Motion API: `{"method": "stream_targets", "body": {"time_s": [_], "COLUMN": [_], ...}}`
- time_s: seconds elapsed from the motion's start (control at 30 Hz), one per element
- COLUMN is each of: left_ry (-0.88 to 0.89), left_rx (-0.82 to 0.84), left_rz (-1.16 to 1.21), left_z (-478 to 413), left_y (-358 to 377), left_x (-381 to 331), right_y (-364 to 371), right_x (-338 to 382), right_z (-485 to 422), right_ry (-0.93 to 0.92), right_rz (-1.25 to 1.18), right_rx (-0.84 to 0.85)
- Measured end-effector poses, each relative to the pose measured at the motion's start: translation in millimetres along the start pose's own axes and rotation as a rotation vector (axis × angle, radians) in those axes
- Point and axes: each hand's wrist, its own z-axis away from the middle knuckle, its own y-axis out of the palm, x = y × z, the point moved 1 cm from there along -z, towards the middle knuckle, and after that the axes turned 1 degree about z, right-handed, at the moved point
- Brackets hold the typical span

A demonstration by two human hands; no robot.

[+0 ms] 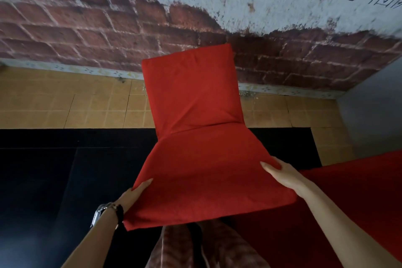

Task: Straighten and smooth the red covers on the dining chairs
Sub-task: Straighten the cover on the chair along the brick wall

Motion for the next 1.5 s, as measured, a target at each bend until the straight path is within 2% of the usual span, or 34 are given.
{"method": "stream_targets", "body": {"time_s": [0.17,0.43,0.73,0.9,1.03,1.1,1.27,1.5], "left_ry": [0.011,-0.035,-0.176,-0.231,-0.264,-0.247,-0.146,-0.120], "left_rx": [-0.040,0.005,0.059,0.188,0.208,0.188,0.010,-0.080], "left_rz": [0.131,0.283,0.529,0.728,0.769,0.766,0.626,0.800], "left_z": [0,14,17,15,16,19,19,21], "left_y": [1,20,33,51,61,64,70,66], "left_x": [21,78,97,96,98,97,96,91], "right_y": [11,19,18,20,25,31,47,77], "right_x": [-1,25,128,189,224,238,265,307], "right_z": [3,21,18,7,3,3,8,21], "right_ry": [0.001,-0.049,-0.230,-0.297,-0.333,-0.336,-0.362,-0.450], "right_rz": [0.029,0.148,0.343,0.444,0.526,0.584,0.673,0.785], "right_rx": [-0.041,-0.052,-0.170,-0.191,-0.191,-0.203,-0.239,-0.311]}}
